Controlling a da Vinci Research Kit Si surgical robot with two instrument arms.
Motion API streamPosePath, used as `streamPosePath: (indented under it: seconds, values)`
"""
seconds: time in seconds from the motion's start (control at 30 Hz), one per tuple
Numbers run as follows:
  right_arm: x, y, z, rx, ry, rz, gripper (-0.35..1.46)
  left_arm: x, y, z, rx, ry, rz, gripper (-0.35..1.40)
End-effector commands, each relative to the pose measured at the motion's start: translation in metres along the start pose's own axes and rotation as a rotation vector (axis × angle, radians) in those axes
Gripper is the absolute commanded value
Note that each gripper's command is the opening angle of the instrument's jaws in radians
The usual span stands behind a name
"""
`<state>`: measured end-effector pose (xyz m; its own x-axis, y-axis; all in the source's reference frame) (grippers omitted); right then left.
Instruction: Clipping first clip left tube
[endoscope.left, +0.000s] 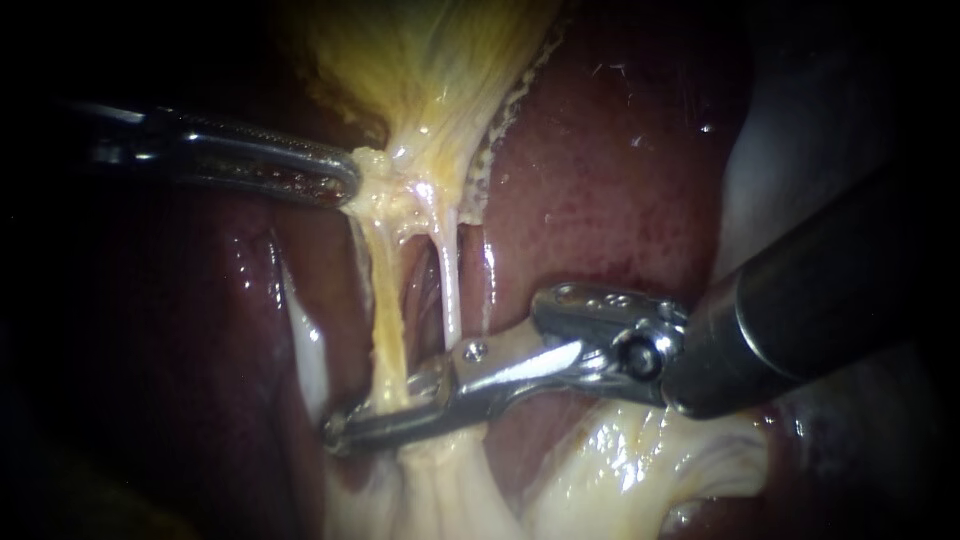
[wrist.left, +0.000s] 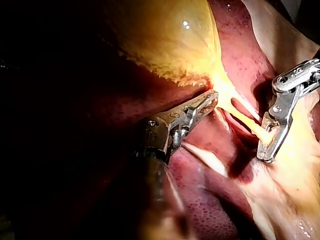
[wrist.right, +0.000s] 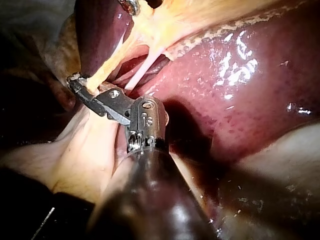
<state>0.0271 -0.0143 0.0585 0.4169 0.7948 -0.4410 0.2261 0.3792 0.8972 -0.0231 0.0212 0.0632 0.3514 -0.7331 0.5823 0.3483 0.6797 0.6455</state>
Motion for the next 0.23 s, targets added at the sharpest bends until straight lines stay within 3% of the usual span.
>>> streamPosePath:
  seconds: [0.03, 0.23]
  values:
    - [-0.0001, 0.0001, 0.0, 0.001, -0.001, 0.0, -0.35, 0.0, 0.0, 0.0, 0.0, 0.0, 0.0, -0.35]
    - [-0.0001, 0.0001, 0.0, 0.0, -0.001, 0.0, -0.35, 0.0, 0.0, 0.0, -0.001, 0.0, 0.0, -0.35]
